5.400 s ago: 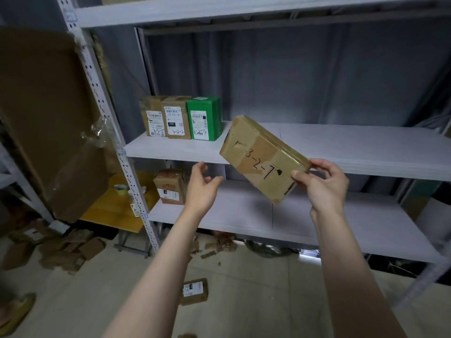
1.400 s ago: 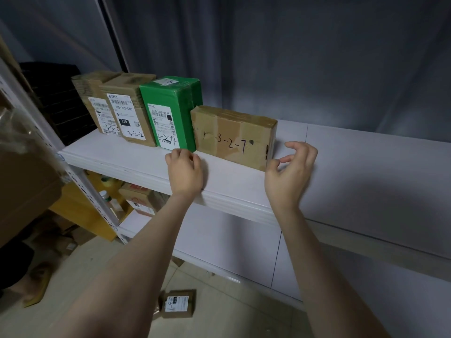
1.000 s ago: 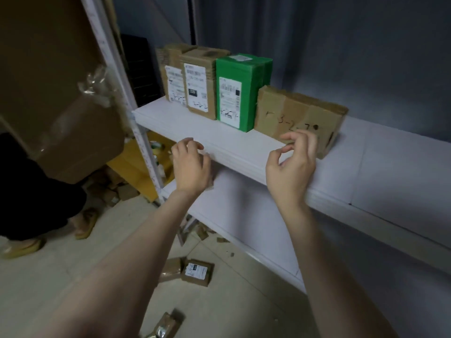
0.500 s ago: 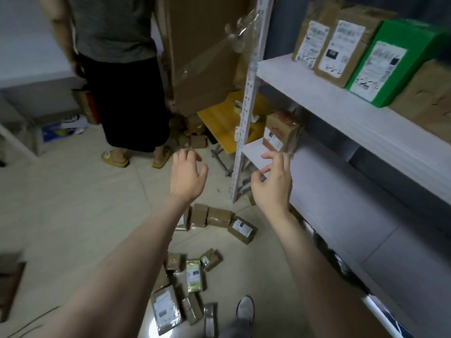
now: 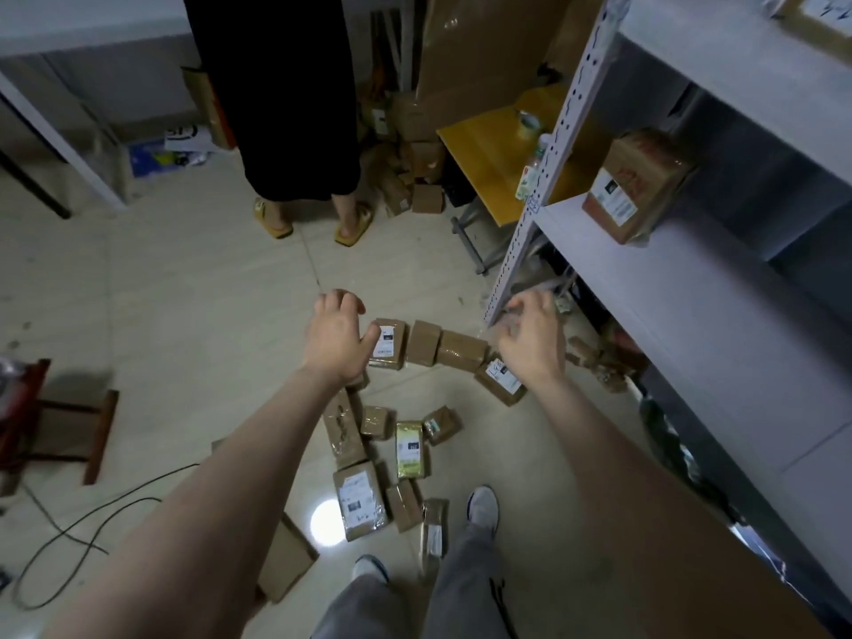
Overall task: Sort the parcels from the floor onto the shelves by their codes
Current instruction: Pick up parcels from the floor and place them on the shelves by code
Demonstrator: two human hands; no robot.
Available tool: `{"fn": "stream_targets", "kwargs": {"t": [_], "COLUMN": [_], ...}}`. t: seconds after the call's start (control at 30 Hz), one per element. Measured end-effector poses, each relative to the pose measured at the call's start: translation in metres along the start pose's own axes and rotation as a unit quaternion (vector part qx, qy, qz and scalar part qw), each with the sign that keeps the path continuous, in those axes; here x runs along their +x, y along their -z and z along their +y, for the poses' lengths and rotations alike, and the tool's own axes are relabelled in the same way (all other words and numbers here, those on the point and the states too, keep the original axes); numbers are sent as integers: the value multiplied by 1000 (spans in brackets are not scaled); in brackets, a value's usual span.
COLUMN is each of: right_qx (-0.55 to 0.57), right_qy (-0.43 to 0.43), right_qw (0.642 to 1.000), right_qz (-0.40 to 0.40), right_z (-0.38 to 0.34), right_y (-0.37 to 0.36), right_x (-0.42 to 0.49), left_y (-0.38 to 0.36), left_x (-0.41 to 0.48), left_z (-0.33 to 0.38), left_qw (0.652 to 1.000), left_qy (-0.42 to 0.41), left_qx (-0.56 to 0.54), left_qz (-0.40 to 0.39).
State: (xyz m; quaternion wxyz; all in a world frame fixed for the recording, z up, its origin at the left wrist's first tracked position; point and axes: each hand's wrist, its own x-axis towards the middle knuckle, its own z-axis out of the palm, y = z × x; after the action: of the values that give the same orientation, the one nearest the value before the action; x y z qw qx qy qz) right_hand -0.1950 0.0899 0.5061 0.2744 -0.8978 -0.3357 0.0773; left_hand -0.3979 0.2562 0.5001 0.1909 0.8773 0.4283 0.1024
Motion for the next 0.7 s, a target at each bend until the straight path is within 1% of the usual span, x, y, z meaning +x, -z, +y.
{"fn": "stream_targets", "kwargs": {"t": [0.1,0.17,0.27,0.37,0.47,0.53,0.63,0.7], "right_qx": [-22,-37,-64,-106,-137,-148,-171,-189], "right_qy": [-54,-70,-86,-76,-57,-46,-60,-65], "right_qw": [998,997,993,987,983,978,964,957], "right_qz": [-11,-19,-58,-95,-111,-137,-194,-208], "right_z": [28,51,83,112,143,167,203,226], "right_y": [-11,-21,-36,-56,-85,-111,-154,-186], "right_x": [11,22,43,69,95,109,125,135], "left_y": [-18,-36,-68,-105,-147,-177,-224,-255], "left_x": [17,31,53,78,103,120,146,162], "left_z": [11,28,59,86,99,99,92,85], "left_qw": [999,998,992,983,976,973,969,965], "left_qy": [-31,-57,-99,-137,-139,-138,-131,-132], "left_qx": [3,4,12,13,29,44,60,71], "left_qz": [-22,-41,-83,-125,-167,-182,-203,-214]}}
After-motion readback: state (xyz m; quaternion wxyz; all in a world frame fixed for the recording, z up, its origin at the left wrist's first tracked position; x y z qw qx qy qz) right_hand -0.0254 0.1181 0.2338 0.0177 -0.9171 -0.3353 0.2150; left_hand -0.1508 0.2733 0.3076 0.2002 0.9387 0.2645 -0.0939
